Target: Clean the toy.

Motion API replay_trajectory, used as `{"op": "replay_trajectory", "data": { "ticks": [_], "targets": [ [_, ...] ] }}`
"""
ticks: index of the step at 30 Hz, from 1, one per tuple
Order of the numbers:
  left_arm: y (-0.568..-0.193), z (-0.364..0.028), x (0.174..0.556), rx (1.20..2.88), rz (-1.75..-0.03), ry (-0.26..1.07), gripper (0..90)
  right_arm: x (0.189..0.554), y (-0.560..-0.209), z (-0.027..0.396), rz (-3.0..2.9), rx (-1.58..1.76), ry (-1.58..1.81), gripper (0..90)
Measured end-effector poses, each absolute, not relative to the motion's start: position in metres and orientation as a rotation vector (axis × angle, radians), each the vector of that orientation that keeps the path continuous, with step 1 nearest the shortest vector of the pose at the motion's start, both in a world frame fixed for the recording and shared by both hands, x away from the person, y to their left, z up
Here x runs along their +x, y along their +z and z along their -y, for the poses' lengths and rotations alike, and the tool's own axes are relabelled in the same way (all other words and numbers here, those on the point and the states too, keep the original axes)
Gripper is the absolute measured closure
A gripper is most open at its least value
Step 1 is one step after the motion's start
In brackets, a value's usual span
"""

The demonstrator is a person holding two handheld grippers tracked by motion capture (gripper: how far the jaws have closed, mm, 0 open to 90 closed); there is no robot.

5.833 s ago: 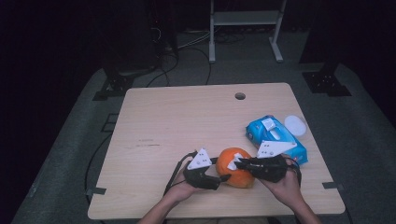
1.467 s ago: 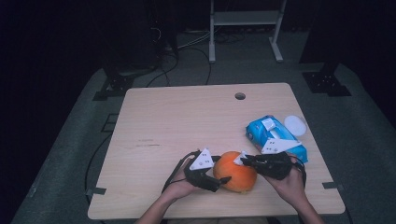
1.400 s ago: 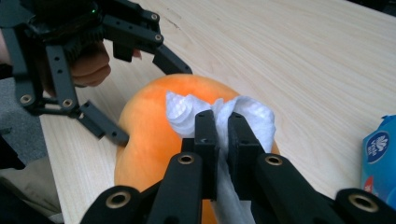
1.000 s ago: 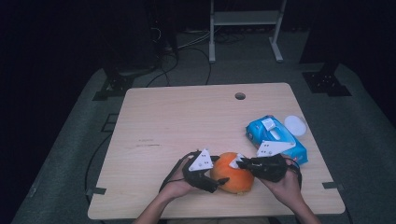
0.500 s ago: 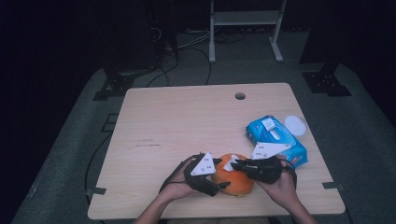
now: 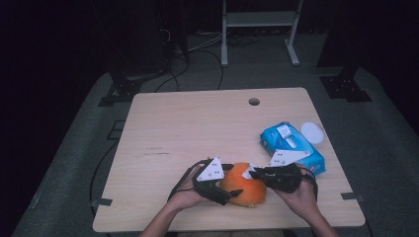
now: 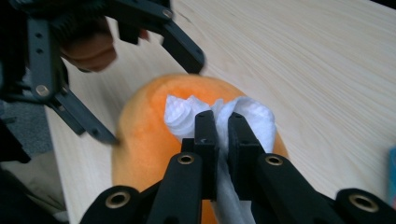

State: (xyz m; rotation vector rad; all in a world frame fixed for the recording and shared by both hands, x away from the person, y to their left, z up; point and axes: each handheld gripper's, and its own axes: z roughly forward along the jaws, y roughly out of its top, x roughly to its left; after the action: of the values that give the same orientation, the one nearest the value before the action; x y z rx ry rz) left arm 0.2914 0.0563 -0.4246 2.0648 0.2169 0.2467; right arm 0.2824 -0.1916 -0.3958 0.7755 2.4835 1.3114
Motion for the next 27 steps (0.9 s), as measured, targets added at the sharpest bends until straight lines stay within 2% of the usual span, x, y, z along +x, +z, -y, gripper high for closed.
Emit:
{"op": "replay_trajectory", "data": {
  "ticks": [3,7,11,15,18,21,27],
  "targets": [
    [-0.430,-0.057,0.292,2.099,-0.219,0.256,23.2,0.276,-0.394,0.179,-2.492,0.707,1.295,83.4],
    [-0.435,-0.067,0.299,2.097,-0.262,0.230,25.0,0.280,-0.397,0.184,-2.505,0.731,1.315,83.5],
    [-0.437,-0.072,0.303,2.098,-0.289,0.219,25.1,0.282,-0.400,0.192,-2.500,0.762,1.304,83.5],
    [-0.428,-0.063,0.297,2.060,-0.225,0.235,19.5,0.282,-0.399,0.190,-2.492,0.771,1.318,83.5],
    [-0.428,-0.056,0.293,2.094,-0.189,0.274,21.2,0.278,-0.396,0.180,-2.504,0.723,1.323,83.4],
    [-0.431,-0.062,0.298,2.097,-0.229,0.247,24.7,0.278,-0.396,0.180,-2.508,0.709,1.306,83.4],
    [-0.436,-0.078,0.308,2.081,-0.312,0.193,25.9,0.284,-0.402,0.200,-2.494,0.799,1.309,83.4]
  ]
}}
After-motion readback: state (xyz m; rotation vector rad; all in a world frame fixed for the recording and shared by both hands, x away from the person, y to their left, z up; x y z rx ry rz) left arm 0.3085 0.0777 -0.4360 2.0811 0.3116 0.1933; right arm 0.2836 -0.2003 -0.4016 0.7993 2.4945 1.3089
